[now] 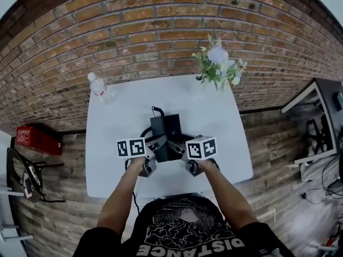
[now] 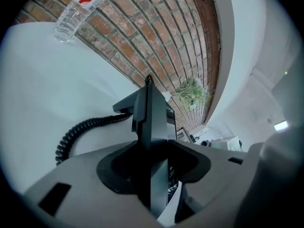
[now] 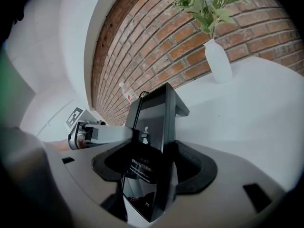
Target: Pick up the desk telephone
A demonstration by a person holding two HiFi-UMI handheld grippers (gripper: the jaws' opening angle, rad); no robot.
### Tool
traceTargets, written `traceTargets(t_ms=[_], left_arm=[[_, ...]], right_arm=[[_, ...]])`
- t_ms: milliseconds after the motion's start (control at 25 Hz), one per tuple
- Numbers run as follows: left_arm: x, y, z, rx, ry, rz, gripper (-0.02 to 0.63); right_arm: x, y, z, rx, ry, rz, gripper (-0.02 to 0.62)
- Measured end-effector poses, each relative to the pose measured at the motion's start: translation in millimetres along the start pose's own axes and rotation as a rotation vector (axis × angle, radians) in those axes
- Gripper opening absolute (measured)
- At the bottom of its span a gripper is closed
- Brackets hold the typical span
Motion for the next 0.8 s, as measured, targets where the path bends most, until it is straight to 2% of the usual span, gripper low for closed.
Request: traceTargets(t_ms=[200, 360, 800], left_arm=[[-3.3, 2.5, 3.7, 0.016, -0.001, 0.010, 0.196], [-2.3, 7.6, 14.7, 0.026, -0.010, 0.056, 0.196], [47.2, 30.6, 54.6, 0.056, -0.108, 0.181, 0.195]], right_arm=[[-1.5, 2.5, -1.6, 0.001, 0.004, -0.006, 0.272], [1.4, 11.4, -7.6, 0.017, 0.040, 0.001, 0.272], [48.5, 36.9, -52.1, 0.091, 0.190, 0.076, 0.272]])
Point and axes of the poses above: the fingertips, and each gripper's own axes: y backward along the fingers, z to its right, x out of its top, the point moved 5 cm from there along y, backward along the fingers, and after that the axes turned 13 degrees about -y, right-handed, at the moved point
